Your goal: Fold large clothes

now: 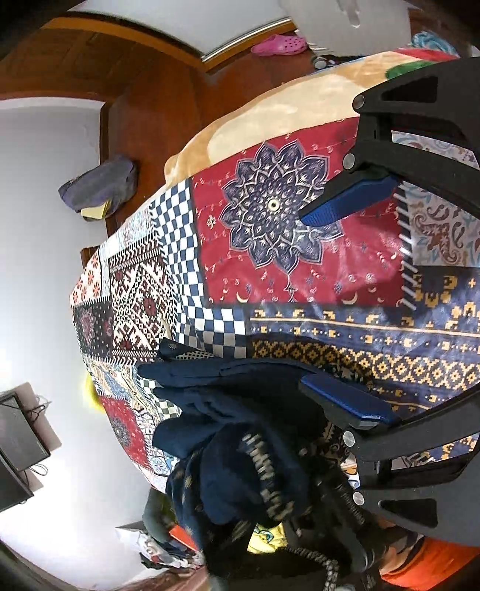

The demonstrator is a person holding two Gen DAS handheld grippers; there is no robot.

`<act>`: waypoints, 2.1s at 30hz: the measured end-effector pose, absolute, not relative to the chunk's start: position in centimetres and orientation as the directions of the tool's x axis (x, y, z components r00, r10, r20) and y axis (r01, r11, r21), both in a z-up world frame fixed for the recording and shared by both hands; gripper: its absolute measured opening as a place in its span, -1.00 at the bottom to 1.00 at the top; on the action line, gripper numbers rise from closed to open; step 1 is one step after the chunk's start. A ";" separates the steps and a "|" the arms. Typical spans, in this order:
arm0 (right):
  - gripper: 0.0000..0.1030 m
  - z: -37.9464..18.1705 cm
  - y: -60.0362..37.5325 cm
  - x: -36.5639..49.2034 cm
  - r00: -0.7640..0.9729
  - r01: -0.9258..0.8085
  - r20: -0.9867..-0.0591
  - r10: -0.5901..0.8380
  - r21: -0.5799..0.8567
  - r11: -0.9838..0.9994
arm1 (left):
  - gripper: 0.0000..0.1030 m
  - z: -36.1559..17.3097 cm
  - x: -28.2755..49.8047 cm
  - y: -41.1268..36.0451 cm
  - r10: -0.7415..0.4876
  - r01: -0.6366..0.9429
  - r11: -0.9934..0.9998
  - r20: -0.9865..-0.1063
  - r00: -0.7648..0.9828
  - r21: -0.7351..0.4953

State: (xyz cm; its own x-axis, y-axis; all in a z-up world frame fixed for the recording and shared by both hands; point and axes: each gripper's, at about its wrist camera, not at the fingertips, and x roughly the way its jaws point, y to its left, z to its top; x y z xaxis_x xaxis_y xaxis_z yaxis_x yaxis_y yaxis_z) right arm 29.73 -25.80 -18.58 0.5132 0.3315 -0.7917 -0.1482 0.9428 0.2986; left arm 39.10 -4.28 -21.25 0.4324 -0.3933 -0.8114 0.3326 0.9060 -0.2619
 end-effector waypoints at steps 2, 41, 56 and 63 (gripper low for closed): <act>0.55 -18.7 -26.3 29.5 0.513 -0.138 -0.787 0.341 0.317 0.938 | -0.86 -21.8 38.6 -4.6 -0.385 0.362 0.902 -0.818 0.427 -0.236; 0.55 -15.2 -9.2 27.6 0.555 -0.443 -0.732 0.396 0.142 0.885 | 0.37 -17.2 32.8 13.9 -0.164 -0.018 0.974 -0.764 0.624 -0.225; 0.55 -17.3 -17.5 39.1 0.630 -0.204 -0.746 0.215 0.108 0.973 | 0.37 -19.8 45.0 8.5 -0.207 0.055 0.974 -0.761 0.615 -0.221; 0.55 -16.6 -18.6 37.2 0.612 -0.236 -0.709 0.349 0.258 0.937 | 0.37 -19.7 46.5 7.6 -0.196 0.041 0.975 -0.762 0.618 -0.218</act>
State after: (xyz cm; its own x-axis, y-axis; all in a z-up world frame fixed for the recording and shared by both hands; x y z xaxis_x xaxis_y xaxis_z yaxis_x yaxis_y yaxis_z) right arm 37.19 -18.62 -16.63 0.6125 0.3489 -0.7093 -0.2355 0.9371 0.2576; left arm 46.55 7.62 -19.65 0.6176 -0.1963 -0.7616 0.0409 0.9751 -0.2182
